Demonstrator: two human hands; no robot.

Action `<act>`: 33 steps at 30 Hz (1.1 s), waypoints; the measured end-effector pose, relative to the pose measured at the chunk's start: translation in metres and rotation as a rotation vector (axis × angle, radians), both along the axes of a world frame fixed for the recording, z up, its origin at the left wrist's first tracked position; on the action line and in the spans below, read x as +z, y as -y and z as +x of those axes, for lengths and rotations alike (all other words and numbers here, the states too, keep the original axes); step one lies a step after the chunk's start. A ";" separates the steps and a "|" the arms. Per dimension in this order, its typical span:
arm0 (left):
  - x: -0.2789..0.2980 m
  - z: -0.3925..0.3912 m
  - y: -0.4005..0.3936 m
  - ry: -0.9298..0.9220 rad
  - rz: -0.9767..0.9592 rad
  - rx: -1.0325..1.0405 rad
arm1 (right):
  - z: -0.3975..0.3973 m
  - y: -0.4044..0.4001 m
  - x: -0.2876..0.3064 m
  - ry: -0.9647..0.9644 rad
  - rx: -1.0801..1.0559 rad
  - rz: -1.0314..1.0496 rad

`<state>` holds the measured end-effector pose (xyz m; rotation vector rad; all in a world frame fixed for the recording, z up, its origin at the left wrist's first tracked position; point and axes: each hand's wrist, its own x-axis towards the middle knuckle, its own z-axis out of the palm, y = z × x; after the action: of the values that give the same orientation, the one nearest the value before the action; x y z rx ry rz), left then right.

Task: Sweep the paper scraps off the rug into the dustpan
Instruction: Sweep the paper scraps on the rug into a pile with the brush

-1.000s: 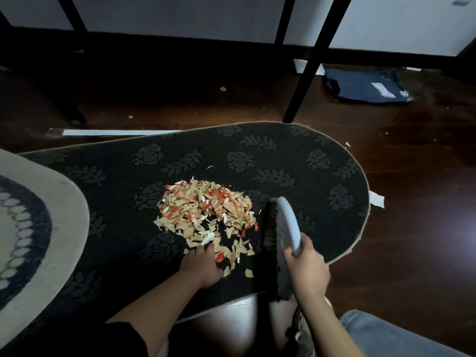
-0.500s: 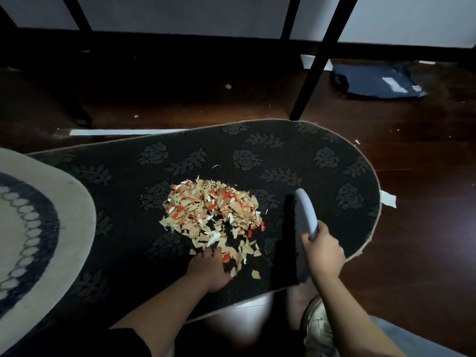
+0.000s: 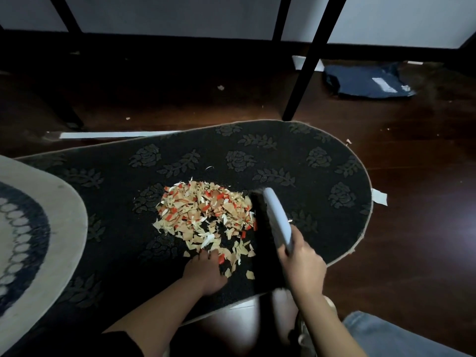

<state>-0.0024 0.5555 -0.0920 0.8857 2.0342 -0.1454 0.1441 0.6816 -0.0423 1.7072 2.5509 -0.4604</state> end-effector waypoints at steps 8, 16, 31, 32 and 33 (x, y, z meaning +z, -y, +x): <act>0.000 -0.003 0.002 -0.010 0.003 0.010 | 0.034 -0.032 -0.001 -0.022 -0.357 -0.070; -0.004 -0.005 0.006 -0.014 -0.031 0.021 | -0.011 -0.040 -0.009 -0.027 -0.157 -0.107; -0.006 -0.009 0.007 -0.016 -0.040 0.045 | 0.038 -0.041 -0.002 -0.083 -0.427 -0.081; -0.006 -0.009 0.007 -0.014 -0.043 0.044 | 0.033 -0.039 -0.004 -0.097 -0.429 -0.101; -0.006 -0.009 0.007 -0.011 -0.046 0.043 | 0.027 -0.036 -0.007 -0.114 -0.425 -0.117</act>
<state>-0.0111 0.5487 -0.0981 0.8136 2.0505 -0.1727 0.1713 0.7179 -0.0489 2.2362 2.1656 -0.7259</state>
